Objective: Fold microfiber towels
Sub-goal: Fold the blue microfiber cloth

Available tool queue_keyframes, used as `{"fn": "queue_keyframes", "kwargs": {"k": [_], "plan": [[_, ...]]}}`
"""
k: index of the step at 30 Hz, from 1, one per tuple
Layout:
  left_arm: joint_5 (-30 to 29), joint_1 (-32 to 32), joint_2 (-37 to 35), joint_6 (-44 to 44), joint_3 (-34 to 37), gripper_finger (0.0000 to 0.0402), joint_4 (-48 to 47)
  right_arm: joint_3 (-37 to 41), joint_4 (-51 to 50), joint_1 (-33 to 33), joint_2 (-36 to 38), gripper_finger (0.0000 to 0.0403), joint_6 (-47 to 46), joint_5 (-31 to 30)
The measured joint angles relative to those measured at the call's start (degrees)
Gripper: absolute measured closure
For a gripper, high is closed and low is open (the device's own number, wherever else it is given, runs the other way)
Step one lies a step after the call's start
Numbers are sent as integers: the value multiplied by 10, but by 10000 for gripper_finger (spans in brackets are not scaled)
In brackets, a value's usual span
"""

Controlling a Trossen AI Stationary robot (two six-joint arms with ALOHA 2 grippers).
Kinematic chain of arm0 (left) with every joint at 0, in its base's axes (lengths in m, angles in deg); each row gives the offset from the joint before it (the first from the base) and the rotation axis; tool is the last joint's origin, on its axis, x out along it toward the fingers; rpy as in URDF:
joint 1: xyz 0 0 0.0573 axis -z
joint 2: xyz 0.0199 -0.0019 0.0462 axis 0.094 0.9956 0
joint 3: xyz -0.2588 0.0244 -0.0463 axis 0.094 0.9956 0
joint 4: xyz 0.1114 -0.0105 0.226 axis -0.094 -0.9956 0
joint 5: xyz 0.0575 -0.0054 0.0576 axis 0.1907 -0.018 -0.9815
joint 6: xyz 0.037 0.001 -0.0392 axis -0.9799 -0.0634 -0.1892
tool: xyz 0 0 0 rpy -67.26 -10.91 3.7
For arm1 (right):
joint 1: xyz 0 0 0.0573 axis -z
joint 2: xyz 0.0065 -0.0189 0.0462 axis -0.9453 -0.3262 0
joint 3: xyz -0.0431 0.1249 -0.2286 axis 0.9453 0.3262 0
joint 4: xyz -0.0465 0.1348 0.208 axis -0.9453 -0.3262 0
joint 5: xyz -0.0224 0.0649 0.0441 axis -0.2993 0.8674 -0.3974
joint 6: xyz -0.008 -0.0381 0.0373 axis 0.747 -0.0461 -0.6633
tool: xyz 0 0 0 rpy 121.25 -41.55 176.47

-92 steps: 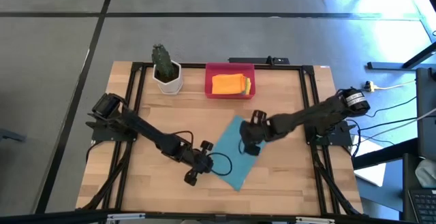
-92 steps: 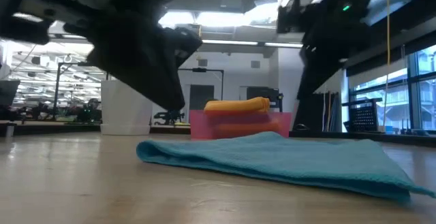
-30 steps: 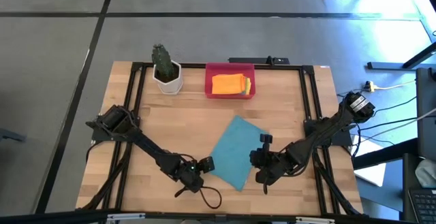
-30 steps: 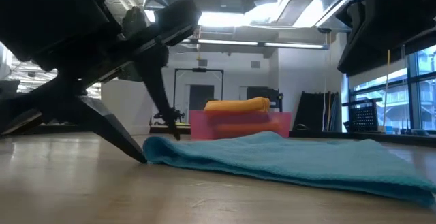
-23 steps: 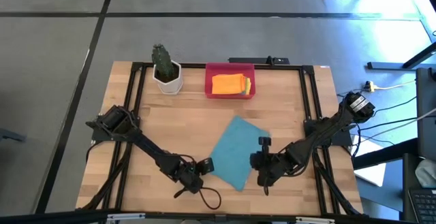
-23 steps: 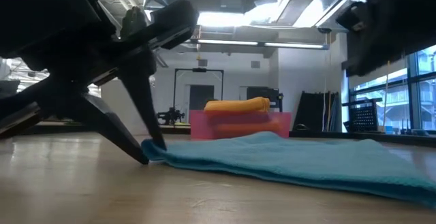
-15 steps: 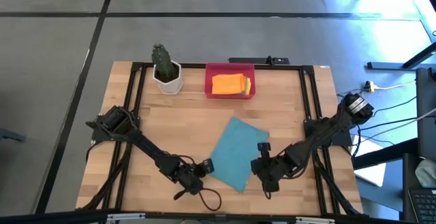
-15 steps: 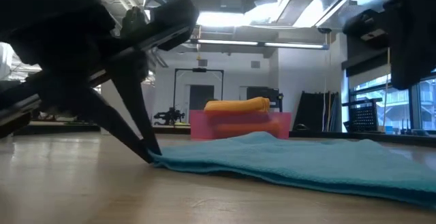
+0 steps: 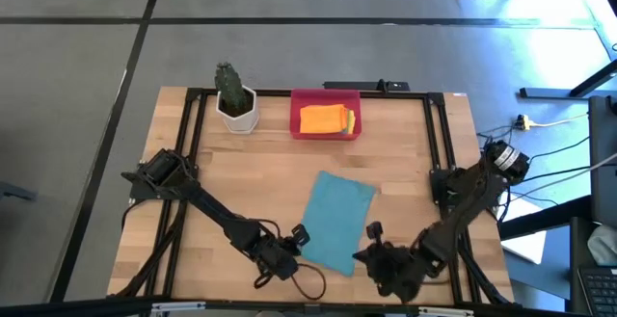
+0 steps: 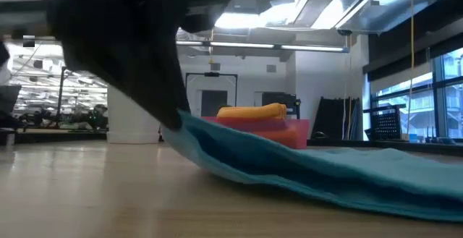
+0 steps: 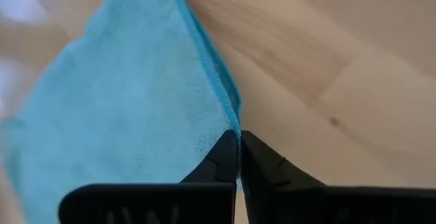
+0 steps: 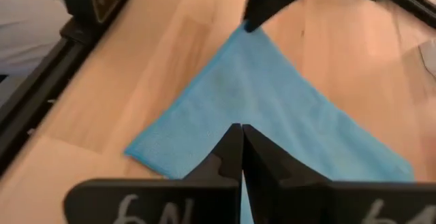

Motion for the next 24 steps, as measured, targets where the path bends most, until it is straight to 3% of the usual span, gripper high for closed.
{"fn": "queue_keyframes", "kwargs": {"k": [6, 12, 17, 24], "plan": [[75, -40, -1, 60, -43, 401, -36, 0, 78, -18, -70, 340, -1, -11], [125, -75, -1, 74, -57, 401, -39, 0, 104, -20, -134, 219, -14, 1], [132, -101, -24, 90, -57, 401, -55, 0, 106, -31, -142, 138, -40, 1], [133, -134, -58, 105, -58, 401, -46, 0, 109, -40, -142, 111, -86, -37]]}}
